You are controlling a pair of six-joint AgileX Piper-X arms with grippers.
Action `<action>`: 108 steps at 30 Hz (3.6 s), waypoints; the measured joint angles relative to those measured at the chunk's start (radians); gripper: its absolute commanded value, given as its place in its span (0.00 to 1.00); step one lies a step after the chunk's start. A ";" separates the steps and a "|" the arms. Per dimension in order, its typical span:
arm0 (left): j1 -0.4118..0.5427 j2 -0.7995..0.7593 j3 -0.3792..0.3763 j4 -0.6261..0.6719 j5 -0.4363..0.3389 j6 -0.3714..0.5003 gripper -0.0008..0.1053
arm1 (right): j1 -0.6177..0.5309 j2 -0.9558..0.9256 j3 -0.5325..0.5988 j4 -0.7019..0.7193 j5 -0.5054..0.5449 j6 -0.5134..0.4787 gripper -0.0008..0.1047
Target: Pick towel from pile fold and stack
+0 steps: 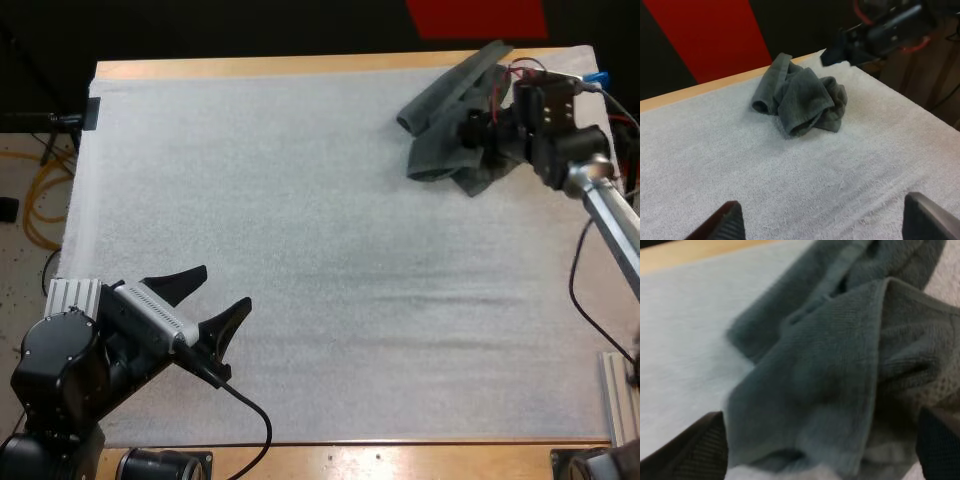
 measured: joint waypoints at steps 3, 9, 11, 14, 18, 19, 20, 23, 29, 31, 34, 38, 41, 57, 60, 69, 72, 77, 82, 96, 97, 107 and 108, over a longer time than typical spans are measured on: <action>0.000 0.000 0.000 0.000 0.000 0.000 0.61 | 0.000 0.084 -0.039 0.000 0.007 0.004 0.70; 0.000 0.000 0.000 0.000 0.000 0.000 0.61 | 0.000 0.224 -0.108 0.000 0.008 0.004 0.67; 0.000 0.000 0.000 0.000 0.000 0.000 0.61 | 0.000 0.264 -0.131 0.000 0.007 0.004 0.62; 0.000 0.000 0.000 0.000 0.000 0.000 0.61 | 0.000 0.303 -0.158 0.009 0.007 0.004 0.44; 0.000 0.000 0.000 0.000 0.000 0.000 0.61 | -0.002 0.330 -0.175 0.049 0.002 0.004 0.14; 0.000 0.000 0.000 0.000 0.000 0.000 0.61 | -0.004 0.331 -0.175 0.059 -0.004 0.004 0.05; 0.000 0.000 0.000 0.000 0.000 0.000 0.61 | -0.005 0.331 -0.175 0.066 -0.011 0.004 0.01; 0.000 0.002 0.000 0.000 0.000 0.000 0.61 | -0.005 0.331 -0.188 0.090 -0.030 0.008 0.01; 0.000 0.002 0.000 0.000 0.000 0.000 0.61 | -0.005 0.297 -0.236 0.130 -0.052 -0.022 0.01; 0.000 0.002 0.000 0.000 0.000 0.000 0.61 | -0.005 0.258 -0.253 0.127 -0.052 -0.060 0.01; 0.000 0.002 0.000 0.000 0.000 0.000 0.61 | -0.005 0.169 -0.281 0.107 -0.035 -0.114 0.01; 0.000 0.002 0.000 0.000 0.000 0.000 0.61 | -0.005 0.018 -0.301 0.068 -0.017 -0.176 0.01; 0.000 0.002 0.000 0.000 0.000 0.000 0.61 | -0.005 -0.083 -0.303 0.069 -0.017 -0.199 0.01; 0.000 0.002 0.000 0.041 0.000 0.000 0.61 | -0.005 -0.372 -0.303 0.564 -0.131 -0.213 0.01; 0.000 0.002 0.000 0.056 0.000 0.000 0.61 | 0.011 -0.376 -0.293 0.646 -0.173 -0.213 0.01; 0.000 0.002 0.000 0.072 0.000 -0.001 0.61 | 0.233 -0.376 -0.099 0.651 -0.167 -0.213 0.01; 0.000 0.002 0.000 0.072 0.000 -0.002 0.61 | 0.331 -0.363 -0.041 0.598 -0.104 -0.213 0.03; 0.000 0.002 0.000 0.076 0.000 -0.002 0.61 | 0.424 -0.348 -0.029 0.493 -0.131 -0.193 0.50; 0.000 0.002 0.000 0.076 0.000 -0.002 0.61 | 0.471 -0.360 -0.035 0.451 -0.158 -0.191 0.86; 0.000 0.002 0.000 0.202 -0.014 0.000 0.61 | 0.473 -0.361 0.054 0.590 -0.078 -0.213 0.69; 0.000 0.002 0.000 0.218 -0.020 0.000 0.61 | 0.473 -0.361 0.080 0.581 -0.078 -0.213 0.69; 0.000 0.002 0.000 0.322 -0.025 0.000 0.61 | 0.473 -0.262 0.216 0.381 -0.100 -0.130 0.69; 0.000 0.002 0.000 0.330 -0.025 0.000 0.61 | 0.473 -0.238 0.216 0.360 -0.100 -0.122 0.69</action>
